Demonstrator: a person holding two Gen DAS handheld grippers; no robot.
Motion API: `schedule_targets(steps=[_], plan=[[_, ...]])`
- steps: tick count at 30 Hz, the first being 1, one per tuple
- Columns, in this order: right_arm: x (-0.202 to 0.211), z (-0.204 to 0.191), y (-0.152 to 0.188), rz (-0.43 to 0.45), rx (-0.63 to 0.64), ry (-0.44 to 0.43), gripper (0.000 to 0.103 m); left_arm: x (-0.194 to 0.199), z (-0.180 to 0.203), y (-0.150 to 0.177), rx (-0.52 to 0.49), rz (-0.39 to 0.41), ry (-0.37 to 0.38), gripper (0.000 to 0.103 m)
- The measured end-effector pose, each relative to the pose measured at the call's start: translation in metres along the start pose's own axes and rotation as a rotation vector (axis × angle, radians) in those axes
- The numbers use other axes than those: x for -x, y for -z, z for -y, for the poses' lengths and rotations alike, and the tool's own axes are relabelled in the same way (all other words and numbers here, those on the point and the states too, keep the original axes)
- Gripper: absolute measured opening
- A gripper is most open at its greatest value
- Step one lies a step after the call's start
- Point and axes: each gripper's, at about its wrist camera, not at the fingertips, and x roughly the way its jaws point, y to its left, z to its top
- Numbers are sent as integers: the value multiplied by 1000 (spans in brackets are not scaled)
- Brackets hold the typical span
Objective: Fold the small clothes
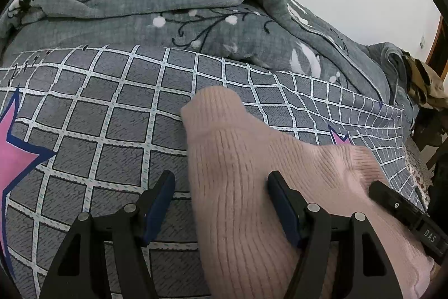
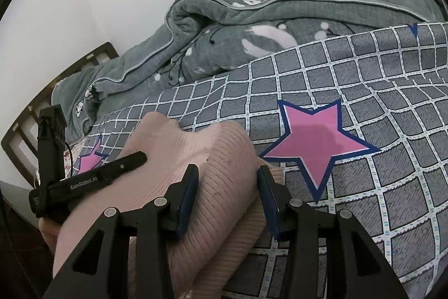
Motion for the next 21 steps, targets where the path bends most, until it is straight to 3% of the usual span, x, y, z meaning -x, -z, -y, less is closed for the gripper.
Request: schedule_targets(steps=[21], plan=[[1, -1, -1, 2, 5, 4, 44, 4, 3, 1, -16, 23, -22, 67]])
